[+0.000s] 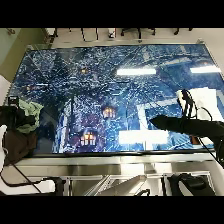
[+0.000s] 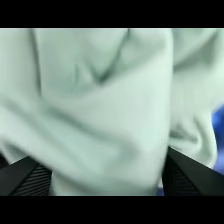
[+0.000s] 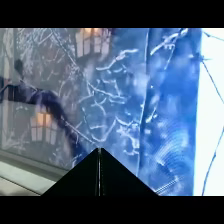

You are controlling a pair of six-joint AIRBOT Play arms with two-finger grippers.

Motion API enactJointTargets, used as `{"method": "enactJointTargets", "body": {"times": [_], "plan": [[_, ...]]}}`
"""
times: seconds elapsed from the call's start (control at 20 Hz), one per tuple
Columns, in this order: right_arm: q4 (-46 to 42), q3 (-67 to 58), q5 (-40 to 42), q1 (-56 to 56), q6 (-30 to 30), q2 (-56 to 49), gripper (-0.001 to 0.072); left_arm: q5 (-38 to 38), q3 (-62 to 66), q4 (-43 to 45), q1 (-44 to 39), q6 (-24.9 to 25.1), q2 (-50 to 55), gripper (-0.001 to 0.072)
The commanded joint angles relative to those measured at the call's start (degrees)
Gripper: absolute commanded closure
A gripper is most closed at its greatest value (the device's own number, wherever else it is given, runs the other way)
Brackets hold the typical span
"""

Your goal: Fold the shirts.

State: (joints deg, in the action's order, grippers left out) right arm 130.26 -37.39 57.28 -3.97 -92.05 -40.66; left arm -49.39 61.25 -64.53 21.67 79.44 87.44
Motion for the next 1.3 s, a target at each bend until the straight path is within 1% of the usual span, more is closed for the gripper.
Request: {"method": "enactJointTargets", "body": {"times": [0.0,0.05,0.15,0.25,0.3,0.4,0.5,0.6,0.75,0.8,0.95,1.15,1.2,1.25], "plan": [[0.0,0.0,-0.2,-0.1,0.0,0.0,0.0691,-4.4,6.5,0.0,0.3,0.0,7.0,0.0487],[0.0,0.0,-0.2,-0.1,0.0,0.0,0.0692,-7.5,7.6,0.0,0.3,0.1,8.1,0.0690],[0.0,0.0,-0.2,-0.1,0.0,0.0,0.0692,-11.9,9.3,-0.1,-0.4,0.1,7.6,0.0690],[0.0,0.0,-0.2,-0.1,0.0,0.0,0.0691,-15.0,12.0,-0.7,-2.5,1.0,4.1,0.0691],[0.0,0.0,-0.2,-0.1,0.0,0.0,0.0692,-15.8,13.6,-2.8,-4.1,2.1,1.6,0.0691],[0.0,0.0,-0.2,-0.1,0.0,0.0,0.0692,-16.9,18.3,-11.3,-8.6,5.4,-5.1,0.0691],[0.0,0.0,-0.2,-0.1,0.0,0.0,0.0692,-16.9,22.4,-20.3,-14.5,7.3,-11.6,0.0691],[0.0,0.0,-0.2,-0.1,0.0,0.0,0.0691,-16.8,24.9,-26.9,-22.6,7.4,-17.7,0.0691],[0.0,0.0,-0.2,-0.1,0.0,0.0,0.0691,-16.6,22.5,-31.2,-36.1,7.3,-23.5,0.0691],[0.0,0.0,-0.2,-0.1,0.0,0.0,0.0691,-16.6,20.4,-31.5,-40.8,7.0,-24.3,0.0691],[0.0,0.0,-0.2,-0.1,0.0,0.0,0.0692,-14.5,13.2,-31.5,-52.0,3.7,-23.9,0.0691],[0.0,0.0,-0.3,-0.1,0.0,0.0,0.0692,-6.8,4.5,-31.6,-60.7,-2.3,-18.3,0.0690],[0.0,0.0,-0.3,-0.1,0.0,0.0,0.0691,-5.6,3.2,-31.6,-62.0,-2.9,-16.3,0.0676],[0.0,0.0,-0.3,-0.1,0.0,0.0,0.0691,-5.7,2.6,-31.6,-62.8,-2.9,-14.3,0.0467]]}}
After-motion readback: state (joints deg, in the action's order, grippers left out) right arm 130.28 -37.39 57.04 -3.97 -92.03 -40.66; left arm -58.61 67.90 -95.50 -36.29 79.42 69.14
